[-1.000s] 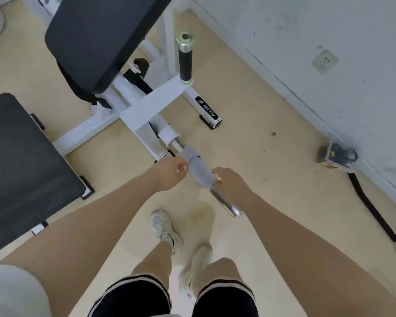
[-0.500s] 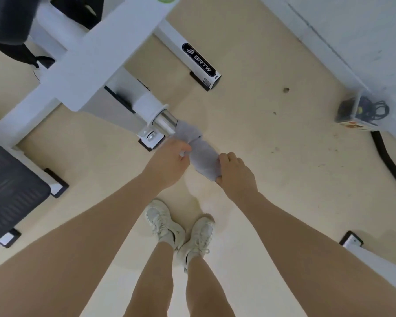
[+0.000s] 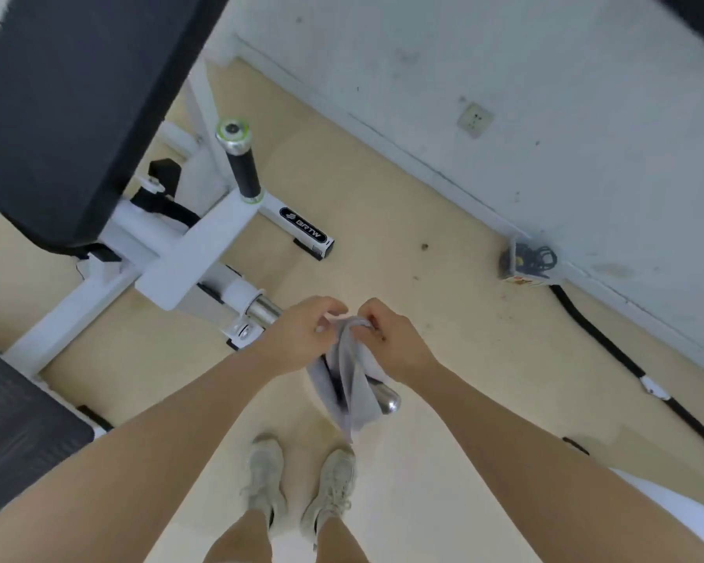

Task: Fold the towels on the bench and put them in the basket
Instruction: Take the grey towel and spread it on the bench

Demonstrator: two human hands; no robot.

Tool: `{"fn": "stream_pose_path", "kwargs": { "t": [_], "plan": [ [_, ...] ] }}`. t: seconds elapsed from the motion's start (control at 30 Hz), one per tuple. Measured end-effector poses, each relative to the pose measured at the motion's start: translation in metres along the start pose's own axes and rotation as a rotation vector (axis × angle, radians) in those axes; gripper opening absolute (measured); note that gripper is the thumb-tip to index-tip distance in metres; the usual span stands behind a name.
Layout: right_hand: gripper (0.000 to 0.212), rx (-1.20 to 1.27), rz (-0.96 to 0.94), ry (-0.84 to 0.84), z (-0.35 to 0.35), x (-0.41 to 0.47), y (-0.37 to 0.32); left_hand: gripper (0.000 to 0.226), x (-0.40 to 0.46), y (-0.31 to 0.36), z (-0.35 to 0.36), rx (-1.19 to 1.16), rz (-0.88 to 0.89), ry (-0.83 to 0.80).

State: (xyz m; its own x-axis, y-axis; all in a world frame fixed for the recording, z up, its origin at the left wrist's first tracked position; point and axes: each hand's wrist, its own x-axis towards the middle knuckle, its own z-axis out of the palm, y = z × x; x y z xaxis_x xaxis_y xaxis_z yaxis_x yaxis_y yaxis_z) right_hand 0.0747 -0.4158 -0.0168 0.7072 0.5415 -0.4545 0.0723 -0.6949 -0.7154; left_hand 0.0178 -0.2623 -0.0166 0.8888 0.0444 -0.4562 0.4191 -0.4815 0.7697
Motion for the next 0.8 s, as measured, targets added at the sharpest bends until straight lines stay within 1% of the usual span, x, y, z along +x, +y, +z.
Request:
{"fn": "stream_pose_path", "kwargs": {
  "t": [0.07,0.1,0.17,0.2,0.23,0.3,0.33,0.4,0.47,0.57,0.67,0.8],
  "plan": [
    [0.013,0.083,-0.006,0.12,-0.03,-0.02,-0.028,0.036,-0.01,0.034,-0.014,-0.001,0.1,-0.02],
    [0.017,0.12,-0.013,0.181,-0.045,-0.032,-0.043,0.045,-0.013,0.052,-0.02,0.013,0.157,-0.019],
    [0.021,0.165,-0.028,0.309,-0.069,-0.058,-0.064,0.061,-0.021,0.089,-0.029,0.073,0.317,0.059],
    [0.019,0.175,-0.031,0.371,-0.079,-0.07,-0.071,0.06,-0.025,0.108,-0.031,0.097,0.415,0.107],
    [0.016,0.182,-0.014,0.43,-0.088,-0.083,-0.076,0.052,-0.03,0.126,-0.03,0.108,0.5,0.144],
    [0.01,0.202,0.043,0.546,-0.103,-0.105,-0.076,0.037,-0.037,0.155,-0.019,0.16,0.62,0.176],
    [0.009,0.239,0.069,0.6,-0.109,-0.115,-0.073,0.035,-0.041,0.167,-0.01,0.198,0.674,0.172],
    [0.009,0.375,0.102,0.711,-0.118,-0.139,-0.063,0.035,-0.045,0.182,0.014,0.284,0.771,0.137],
    [0.011,0.513,0.128,0.802,-0.123,-0.169,-0.051,0.034,-0.052,0.193,0.043,0.368,0.814,0.096],
    [0.017,0.565,0.151,0.866,-0.127,-0.223,-0.028,0.028,-0.07,0.221,0.088,0.373,0.858,0.066],
    [0.016,0.634,0.169,0.931,-0.133,-0.279,0.007,0.019,-0.086,0.251,0.134,0.341,0.939,-0.076],
    [0.01,0.71,0.148,0.995,-0.148,-0.348,0.06,0.023,-0.101,0.284,0.201,0.357,0.959,-0.255]
  ]
}}
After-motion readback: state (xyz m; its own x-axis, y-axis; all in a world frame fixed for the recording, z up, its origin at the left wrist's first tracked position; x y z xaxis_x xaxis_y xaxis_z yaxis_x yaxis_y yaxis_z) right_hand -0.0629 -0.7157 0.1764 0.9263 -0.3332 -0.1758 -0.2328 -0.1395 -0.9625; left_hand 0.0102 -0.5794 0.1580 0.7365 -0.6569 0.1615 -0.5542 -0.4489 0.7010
